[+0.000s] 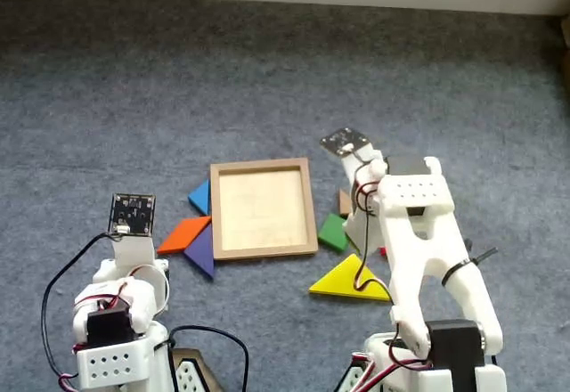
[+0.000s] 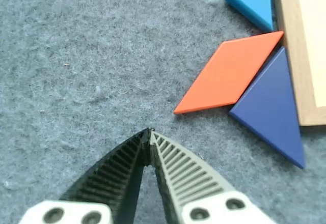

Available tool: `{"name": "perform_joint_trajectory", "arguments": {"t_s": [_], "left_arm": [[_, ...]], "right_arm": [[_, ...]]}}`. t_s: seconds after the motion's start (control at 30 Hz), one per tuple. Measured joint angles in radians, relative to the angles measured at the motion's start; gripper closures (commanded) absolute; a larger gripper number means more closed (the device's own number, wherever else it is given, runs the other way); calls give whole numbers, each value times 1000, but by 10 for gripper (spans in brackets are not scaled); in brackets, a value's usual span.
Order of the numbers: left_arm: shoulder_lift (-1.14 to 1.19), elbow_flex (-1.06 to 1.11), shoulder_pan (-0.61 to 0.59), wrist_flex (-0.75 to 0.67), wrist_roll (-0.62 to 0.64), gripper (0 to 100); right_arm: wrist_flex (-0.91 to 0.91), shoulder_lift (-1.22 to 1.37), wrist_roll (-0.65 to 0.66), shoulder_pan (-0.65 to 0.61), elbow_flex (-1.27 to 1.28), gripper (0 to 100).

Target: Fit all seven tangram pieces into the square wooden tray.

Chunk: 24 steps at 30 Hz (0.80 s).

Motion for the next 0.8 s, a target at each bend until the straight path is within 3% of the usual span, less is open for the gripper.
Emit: {"name": "perform_joint_trajectory", "arguments": {"t_s": [0.1,0.27,0.53,0.8], "left_arm": [[0,0,0,0,0,992],[0,0,0,0,0,992],[0,0,0,0,0,992],[0,0,0,0,0,992]], "right_arm": [[0,0,0,0,0,792],[0,0,40,64,0,664],[-84,12,81,133,2,659],[-129,241,81,133,2,659]]}}
